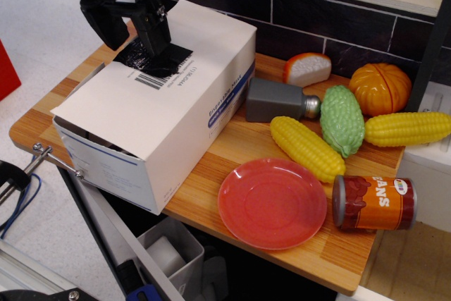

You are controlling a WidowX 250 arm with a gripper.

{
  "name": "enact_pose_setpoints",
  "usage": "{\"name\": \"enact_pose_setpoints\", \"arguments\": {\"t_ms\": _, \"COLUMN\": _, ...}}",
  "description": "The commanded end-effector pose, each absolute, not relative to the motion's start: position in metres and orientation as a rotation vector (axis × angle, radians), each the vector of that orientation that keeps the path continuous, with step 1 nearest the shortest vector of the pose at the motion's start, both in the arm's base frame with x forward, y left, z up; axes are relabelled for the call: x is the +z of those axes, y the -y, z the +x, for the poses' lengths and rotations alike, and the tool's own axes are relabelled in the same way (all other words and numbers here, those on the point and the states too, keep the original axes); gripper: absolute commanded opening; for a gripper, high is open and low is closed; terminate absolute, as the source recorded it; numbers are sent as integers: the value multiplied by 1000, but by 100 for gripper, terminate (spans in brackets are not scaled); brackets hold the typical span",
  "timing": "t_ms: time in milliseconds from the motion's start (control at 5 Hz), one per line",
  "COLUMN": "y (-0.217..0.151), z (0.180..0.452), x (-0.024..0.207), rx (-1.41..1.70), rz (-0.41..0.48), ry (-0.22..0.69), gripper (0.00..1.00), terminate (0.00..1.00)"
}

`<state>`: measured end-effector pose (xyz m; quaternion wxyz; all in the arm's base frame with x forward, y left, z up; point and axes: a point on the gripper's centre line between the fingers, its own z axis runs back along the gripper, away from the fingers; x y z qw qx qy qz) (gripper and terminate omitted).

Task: Open white1fbox flap

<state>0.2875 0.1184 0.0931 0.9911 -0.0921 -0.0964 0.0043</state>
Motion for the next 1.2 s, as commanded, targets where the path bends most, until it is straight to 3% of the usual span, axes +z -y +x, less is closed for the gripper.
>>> {"name": "enact_pose_setpoints", "arguments": {"t_ms": 0, "y": -115, "z": 297, "x": 96, "rx": 3, "rz": -248, "ry": 216, "gripper": 100, "terminate": 0}}
{"name": "enact_pose_setpoints", "arguments": {"t_ms": 200, "y": -104, "z": 295, "x": 99, "rx": 16, "rz": -266, "ry": 220, "gripper": 100, "terminate": 0}}
{"name": "enact_pose_setpoints", "arguments": {"t_ms": 1000, "y": -60, "z": 309, "x": 163, "rx": 26, "rz": -199, "ry": 151, "gripper": 100, "terminate": 0}}
